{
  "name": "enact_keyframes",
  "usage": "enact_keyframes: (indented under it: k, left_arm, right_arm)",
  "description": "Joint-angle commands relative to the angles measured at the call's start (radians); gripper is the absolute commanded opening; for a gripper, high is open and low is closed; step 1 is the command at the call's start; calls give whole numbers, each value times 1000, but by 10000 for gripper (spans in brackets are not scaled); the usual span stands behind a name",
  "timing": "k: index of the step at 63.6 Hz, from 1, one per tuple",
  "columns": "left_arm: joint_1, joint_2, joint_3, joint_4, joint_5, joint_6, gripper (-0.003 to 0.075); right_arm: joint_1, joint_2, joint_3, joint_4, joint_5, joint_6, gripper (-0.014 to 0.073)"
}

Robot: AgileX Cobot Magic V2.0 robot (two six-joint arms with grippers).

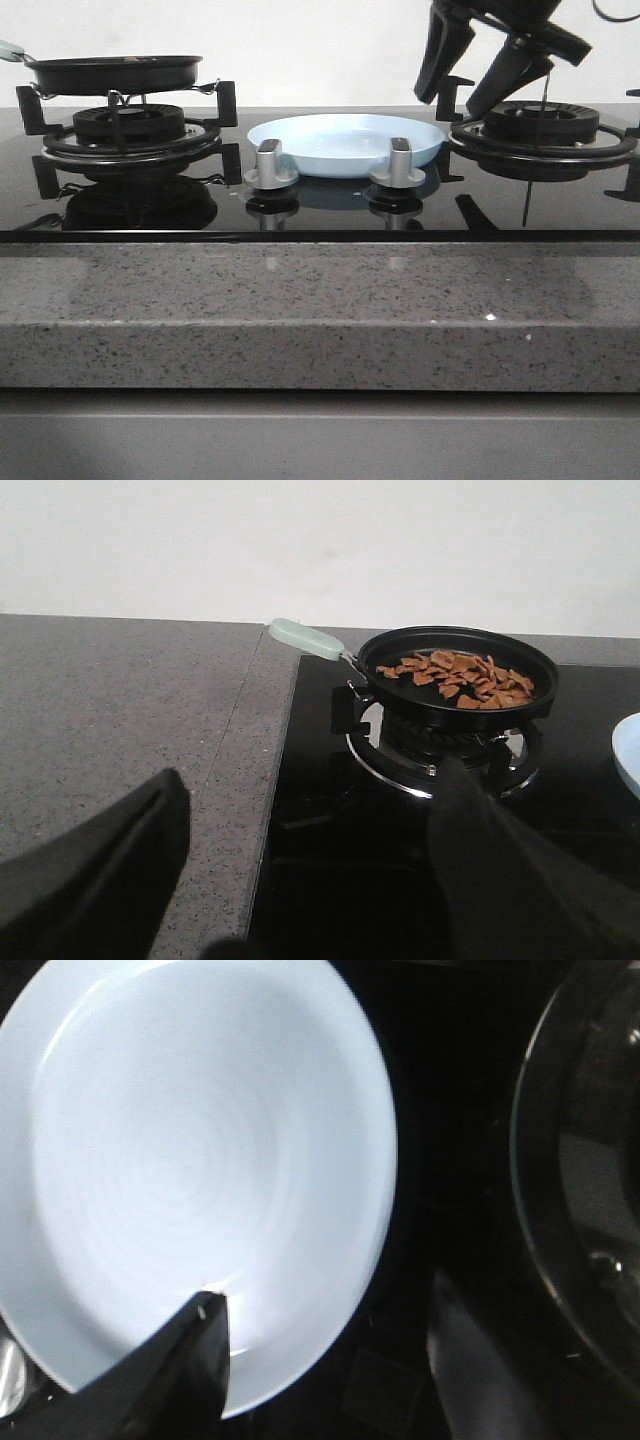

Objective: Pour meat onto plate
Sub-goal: 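Lower the right gripper onto the rim of the light blue plate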

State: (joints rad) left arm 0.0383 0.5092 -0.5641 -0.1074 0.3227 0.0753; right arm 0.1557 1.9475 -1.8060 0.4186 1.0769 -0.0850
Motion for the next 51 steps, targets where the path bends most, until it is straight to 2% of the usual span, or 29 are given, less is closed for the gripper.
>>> enact_keyframes:
  k: [1,36,42,51]
  left_arm:
    - [4,9,-37,-8,-86,-8,491]
    - [4,9,-37,-8,-86,-8,491]
    - [4,9,-37,-8,-86,-8,491]
    - [4,9,-37,-8,-86,-8,491]
  right_arm:
    - [0,-27,-51,18,-14,-4,453]
    - [7,49,-63,16,-7,-4,447]
    - [10,49,-63,16,-7,-4,377]
    - [12,49,-63,16,-7,-4,197]
